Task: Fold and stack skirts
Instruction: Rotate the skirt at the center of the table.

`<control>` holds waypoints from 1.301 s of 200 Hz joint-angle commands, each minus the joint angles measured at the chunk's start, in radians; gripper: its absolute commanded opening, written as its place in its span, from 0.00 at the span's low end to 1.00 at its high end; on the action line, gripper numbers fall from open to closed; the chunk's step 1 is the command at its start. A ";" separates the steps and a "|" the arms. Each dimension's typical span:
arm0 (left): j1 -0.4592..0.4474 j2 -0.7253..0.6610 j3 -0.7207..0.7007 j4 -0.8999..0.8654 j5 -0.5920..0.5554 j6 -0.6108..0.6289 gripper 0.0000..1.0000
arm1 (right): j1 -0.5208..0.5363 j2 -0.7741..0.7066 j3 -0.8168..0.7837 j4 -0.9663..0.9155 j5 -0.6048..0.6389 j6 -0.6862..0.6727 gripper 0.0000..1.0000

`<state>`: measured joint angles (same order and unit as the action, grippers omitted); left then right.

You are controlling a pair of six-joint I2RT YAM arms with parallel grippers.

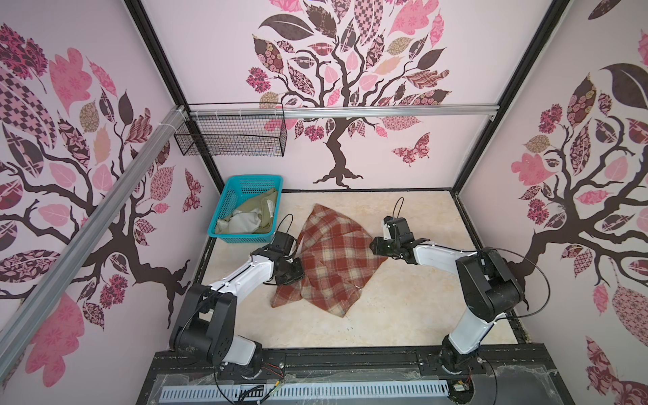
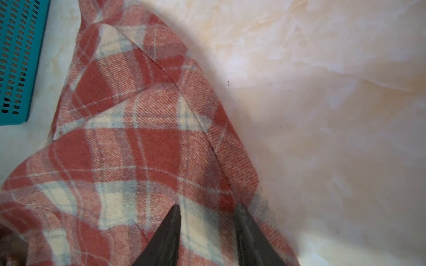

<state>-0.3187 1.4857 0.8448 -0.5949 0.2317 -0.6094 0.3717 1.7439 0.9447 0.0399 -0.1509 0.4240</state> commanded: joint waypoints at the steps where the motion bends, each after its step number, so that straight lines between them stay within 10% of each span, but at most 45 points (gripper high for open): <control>1: 0.000 0.055 0.067 0.082 -0.030 0.017 0.31 | 0.002 0.019 -0.022 -0.001 0.003 0.027 0.41; 152: -0.023 0.429 0.419 0.310 -0.045 0.037 0.28 | 0.074 -0.372 -0.430 -0.018 0.020 0.212 0.38; 260: -0.002 -0.107 0.263 -0.058 -0.071 0.081 0.40 | 0.094 -0.568 -0.396 -0.161 -0.011 0.202 0.63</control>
<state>-0.2985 1.4960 1.2175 -0.4377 0.1482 -0.5262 0.4683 1.2537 0.5186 -0.0223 -0.1757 0.6392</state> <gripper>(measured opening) 0.392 0.619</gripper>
